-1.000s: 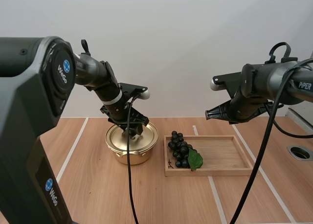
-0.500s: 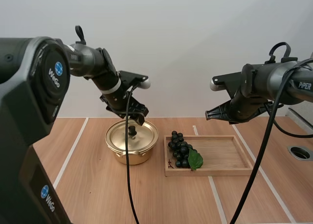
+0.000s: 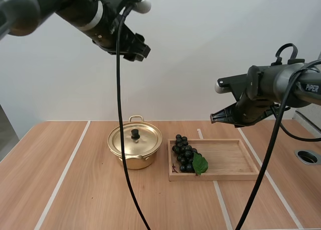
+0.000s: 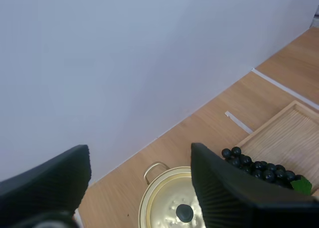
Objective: Open the pot, put the pineapple inside, and close it
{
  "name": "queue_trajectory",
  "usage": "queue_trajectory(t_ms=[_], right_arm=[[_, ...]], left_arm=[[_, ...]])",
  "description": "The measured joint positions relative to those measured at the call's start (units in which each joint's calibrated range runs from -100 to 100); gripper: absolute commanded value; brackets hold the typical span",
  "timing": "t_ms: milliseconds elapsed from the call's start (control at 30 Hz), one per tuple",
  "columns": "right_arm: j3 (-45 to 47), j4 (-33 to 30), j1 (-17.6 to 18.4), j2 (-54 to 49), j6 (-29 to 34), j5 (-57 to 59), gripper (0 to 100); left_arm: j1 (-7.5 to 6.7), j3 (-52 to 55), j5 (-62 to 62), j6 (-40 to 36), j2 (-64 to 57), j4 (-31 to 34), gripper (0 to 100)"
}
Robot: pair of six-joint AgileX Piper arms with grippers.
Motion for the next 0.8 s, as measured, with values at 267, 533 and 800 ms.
queue_trajectory(t_ms=[267,533,800], right_arm=[[2.5,0.0,0.0,-4.7,-0.1,-4.1,0],[14.3,0.0,0.0,-26.5,-0.1,-26.0,0],[23.8,0.4,0.0,-48.6,-0.1,-40.0,0]], left_arm=[[0.07,-0.2,1.0,-3.8,-13.2,4.3,0],[0.07,2.4,1.0,-7.1,-28.3,6.6,0],[0.48,18.8,-0.1,-7.9,-42.4,7.4,0]])
